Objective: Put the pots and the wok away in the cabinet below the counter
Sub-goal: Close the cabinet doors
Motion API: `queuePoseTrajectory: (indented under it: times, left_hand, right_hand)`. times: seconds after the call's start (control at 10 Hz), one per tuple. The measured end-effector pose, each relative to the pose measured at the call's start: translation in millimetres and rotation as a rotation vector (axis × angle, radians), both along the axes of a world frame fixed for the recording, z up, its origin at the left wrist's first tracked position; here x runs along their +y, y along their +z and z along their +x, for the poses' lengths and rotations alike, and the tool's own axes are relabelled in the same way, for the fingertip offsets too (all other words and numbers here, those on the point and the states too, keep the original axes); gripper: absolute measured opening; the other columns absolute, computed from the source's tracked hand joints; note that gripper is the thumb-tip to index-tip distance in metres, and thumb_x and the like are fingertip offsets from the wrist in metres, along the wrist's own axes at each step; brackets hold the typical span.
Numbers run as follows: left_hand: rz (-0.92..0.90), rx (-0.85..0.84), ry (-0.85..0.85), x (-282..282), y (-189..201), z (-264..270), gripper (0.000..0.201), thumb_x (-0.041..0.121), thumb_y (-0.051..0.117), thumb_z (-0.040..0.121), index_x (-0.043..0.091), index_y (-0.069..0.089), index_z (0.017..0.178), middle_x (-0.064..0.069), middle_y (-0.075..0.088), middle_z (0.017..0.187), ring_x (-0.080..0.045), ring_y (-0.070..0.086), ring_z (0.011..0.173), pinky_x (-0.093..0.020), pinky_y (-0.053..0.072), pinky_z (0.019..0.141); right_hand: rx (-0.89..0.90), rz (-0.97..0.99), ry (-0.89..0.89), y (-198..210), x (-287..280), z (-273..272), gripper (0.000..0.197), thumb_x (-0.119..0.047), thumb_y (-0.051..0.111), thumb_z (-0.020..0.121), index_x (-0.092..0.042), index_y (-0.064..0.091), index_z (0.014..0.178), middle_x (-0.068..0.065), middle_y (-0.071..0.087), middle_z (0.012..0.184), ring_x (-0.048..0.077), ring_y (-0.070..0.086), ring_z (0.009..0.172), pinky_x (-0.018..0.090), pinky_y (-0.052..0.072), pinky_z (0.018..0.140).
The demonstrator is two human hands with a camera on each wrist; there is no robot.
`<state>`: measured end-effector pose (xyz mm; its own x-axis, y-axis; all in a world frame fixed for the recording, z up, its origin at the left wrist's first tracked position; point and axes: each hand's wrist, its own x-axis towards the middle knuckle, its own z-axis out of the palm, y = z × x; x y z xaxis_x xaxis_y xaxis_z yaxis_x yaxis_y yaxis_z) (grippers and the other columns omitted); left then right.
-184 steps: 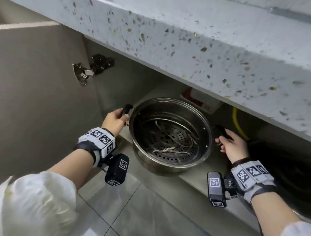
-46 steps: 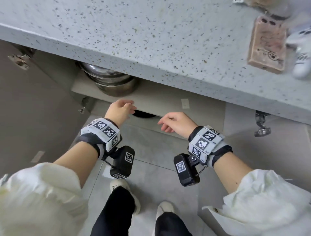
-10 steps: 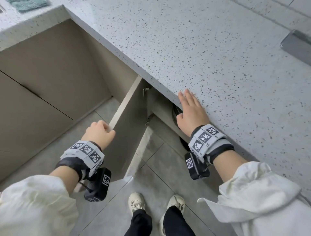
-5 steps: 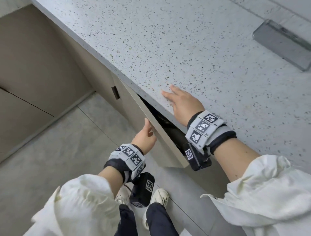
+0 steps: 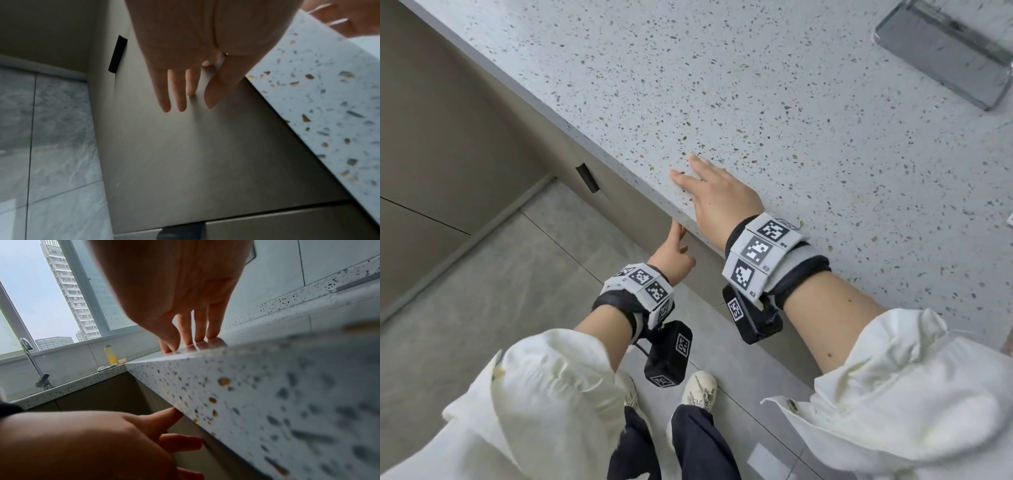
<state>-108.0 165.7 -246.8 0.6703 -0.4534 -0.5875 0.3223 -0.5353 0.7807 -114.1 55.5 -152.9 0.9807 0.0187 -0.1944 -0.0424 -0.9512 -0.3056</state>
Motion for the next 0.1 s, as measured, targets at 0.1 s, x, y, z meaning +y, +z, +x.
queuePoseTrajectory:
  times: [0.1]
  left_hand:
    - [0.11,-0.101,-0.039,6.2,13.7,2.7,0.074,0.001,0.041,0.085,0.027,0.009,0.147,-0.001,0.034,0.152,-0.022,0.048,0.129,-0.032,0.042,0.103]
  right_hand:
    - [0.013,0.014,0.006,4.5,0.9,1.8,0.056,-0.01,0.037,0.095,-0.032,0.024,0.144,-0.002,0.011,0.159,0.015,0.011,0.146,0.033,0.027,0.112]
